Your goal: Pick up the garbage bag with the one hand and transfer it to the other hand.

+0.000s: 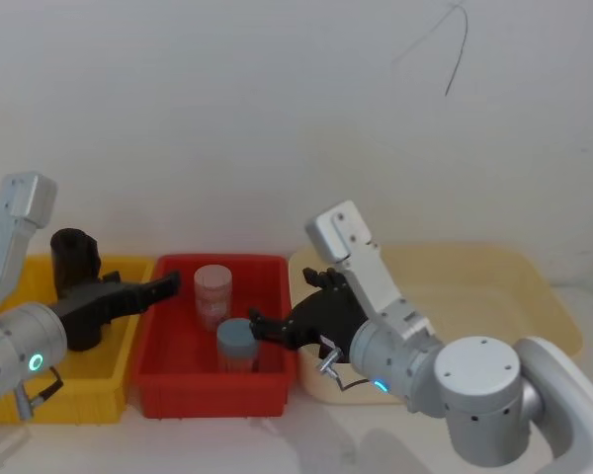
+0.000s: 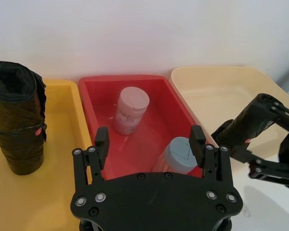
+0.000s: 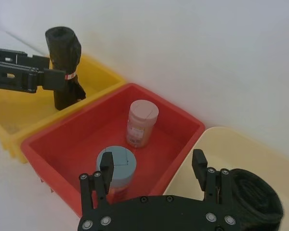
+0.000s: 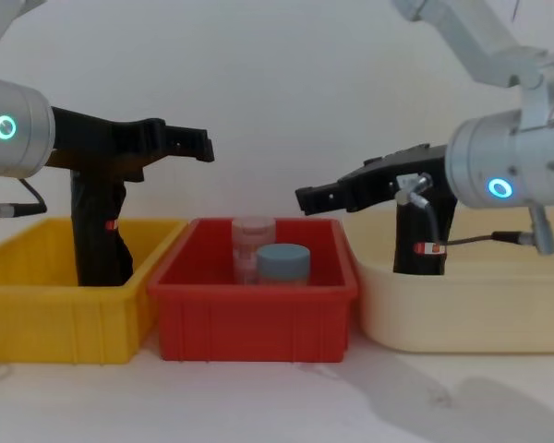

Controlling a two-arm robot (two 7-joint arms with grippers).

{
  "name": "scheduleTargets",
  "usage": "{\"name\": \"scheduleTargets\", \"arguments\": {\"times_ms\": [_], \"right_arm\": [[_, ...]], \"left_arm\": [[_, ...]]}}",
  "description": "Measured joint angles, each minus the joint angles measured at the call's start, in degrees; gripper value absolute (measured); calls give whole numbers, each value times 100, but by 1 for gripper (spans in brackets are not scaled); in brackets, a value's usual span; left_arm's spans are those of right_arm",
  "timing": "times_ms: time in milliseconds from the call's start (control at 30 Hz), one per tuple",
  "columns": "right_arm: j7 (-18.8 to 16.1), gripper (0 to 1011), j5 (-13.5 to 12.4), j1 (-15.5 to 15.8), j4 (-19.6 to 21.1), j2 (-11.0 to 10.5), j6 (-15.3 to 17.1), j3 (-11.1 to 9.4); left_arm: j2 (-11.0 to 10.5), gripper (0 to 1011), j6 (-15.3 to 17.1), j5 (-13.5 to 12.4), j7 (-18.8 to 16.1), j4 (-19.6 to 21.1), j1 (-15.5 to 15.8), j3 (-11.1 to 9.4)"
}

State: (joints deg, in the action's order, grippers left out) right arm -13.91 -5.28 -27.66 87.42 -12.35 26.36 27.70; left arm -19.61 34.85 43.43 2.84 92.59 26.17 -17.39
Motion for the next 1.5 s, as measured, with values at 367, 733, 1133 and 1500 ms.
{"name": "scheduleTargets", "arguments": {"times_ms": [367, 733, 1133, 1500], "right_arm": [[57, 1000, 186, -164, -213, 165, 265, 184], [23, 1000, 278, -323, -344, 327, 687, 297], [-40, 999, 339, -447, -531, 500, 970, 367], [-118, 1000, 373, -533, -712, 595, 1013, 395]], "left_arm": [[0, 1000, 0, 0, 0, 0, 0, 0], [0, 1000, 0, 0, 0, 0, 0, 0], [0, 1000, 0, 0, 0, 0, 0, 0], [0, 1000, 0, 0, 1, 0, 0, 0]]}}
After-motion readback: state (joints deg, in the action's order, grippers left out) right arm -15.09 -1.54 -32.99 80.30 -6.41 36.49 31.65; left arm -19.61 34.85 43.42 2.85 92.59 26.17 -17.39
